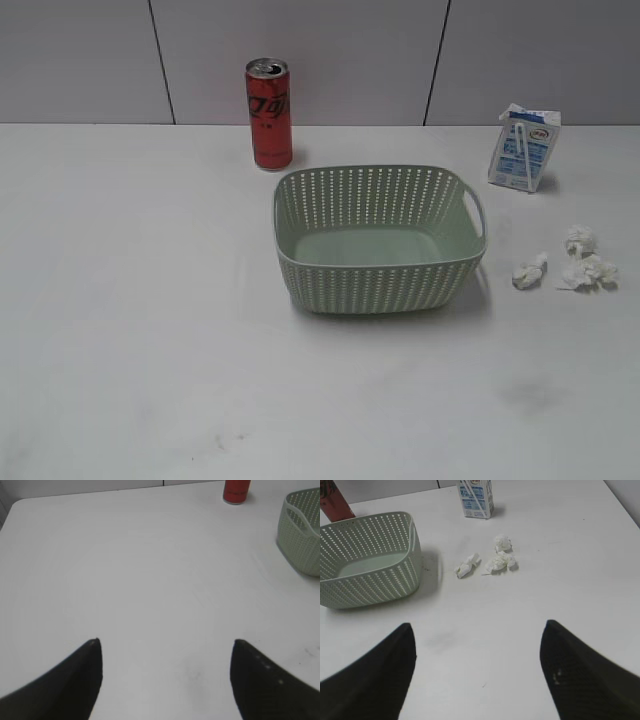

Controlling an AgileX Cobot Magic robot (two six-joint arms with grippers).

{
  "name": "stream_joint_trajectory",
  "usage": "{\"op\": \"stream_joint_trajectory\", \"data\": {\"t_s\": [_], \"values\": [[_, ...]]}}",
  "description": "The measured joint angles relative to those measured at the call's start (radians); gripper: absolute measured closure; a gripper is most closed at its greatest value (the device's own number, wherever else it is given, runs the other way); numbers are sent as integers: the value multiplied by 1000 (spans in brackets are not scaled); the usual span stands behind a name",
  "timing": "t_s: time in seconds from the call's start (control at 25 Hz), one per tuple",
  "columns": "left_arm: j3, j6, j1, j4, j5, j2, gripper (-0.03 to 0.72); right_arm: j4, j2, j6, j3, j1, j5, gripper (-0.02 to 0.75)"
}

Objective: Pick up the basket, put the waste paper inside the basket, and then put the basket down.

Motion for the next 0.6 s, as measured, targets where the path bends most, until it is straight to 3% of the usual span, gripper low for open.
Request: {"op": "stream_joint_trajectory", "data": {"t_s": [0.6], "values": [[0, 0, 0, 0, 0, 0, 103, 0, 0, -1, 0, 0, 0, 154]]}}
